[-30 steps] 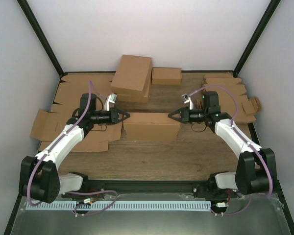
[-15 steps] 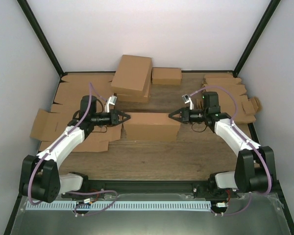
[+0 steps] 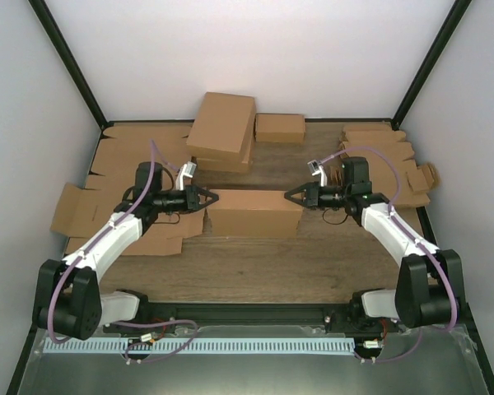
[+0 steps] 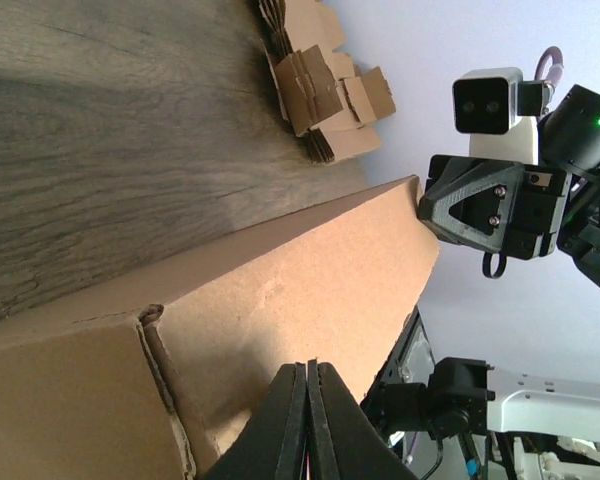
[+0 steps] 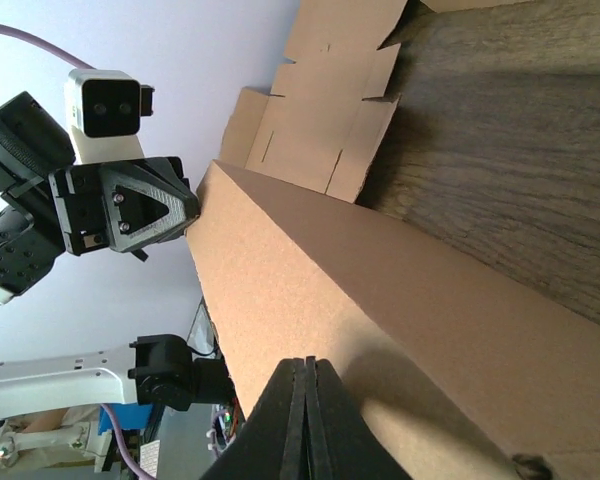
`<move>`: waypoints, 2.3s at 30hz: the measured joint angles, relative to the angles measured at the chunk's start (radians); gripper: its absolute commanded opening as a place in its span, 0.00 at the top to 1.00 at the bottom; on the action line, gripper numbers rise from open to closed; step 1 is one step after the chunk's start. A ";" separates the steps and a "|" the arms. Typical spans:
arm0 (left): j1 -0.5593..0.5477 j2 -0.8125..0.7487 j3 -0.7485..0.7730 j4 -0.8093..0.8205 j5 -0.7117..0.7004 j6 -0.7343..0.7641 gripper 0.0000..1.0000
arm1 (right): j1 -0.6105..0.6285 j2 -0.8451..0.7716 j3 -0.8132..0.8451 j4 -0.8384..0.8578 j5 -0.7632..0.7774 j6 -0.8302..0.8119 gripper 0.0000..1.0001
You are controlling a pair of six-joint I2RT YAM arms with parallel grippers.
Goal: Fold the paper box
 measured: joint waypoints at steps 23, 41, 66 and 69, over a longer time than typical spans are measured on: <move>-0.121 -0.266 0.192 -0.407 -0.385 0.544 0.00 | 0.004 -0.282 0.072 -0.375 0.336 -0.097 0.17; -0.308 0.124 0.500 -0.725 -0.562 1.411 0.00 | 0.004 -0.311 0.117 -0.422 0.367 -0.121 0.17; -0.371 0.302 0.603 -0.816 -0.635 1.457 0.37 | 0.004 -0.319 0.117 -0.424 0.348 -0.139 0.23; -0.384 0.298 0.604 -0.824 -0.650 1.446 0.41 | 0.004 -0.318 0.117 -0.424 0.345 -0.139 0.23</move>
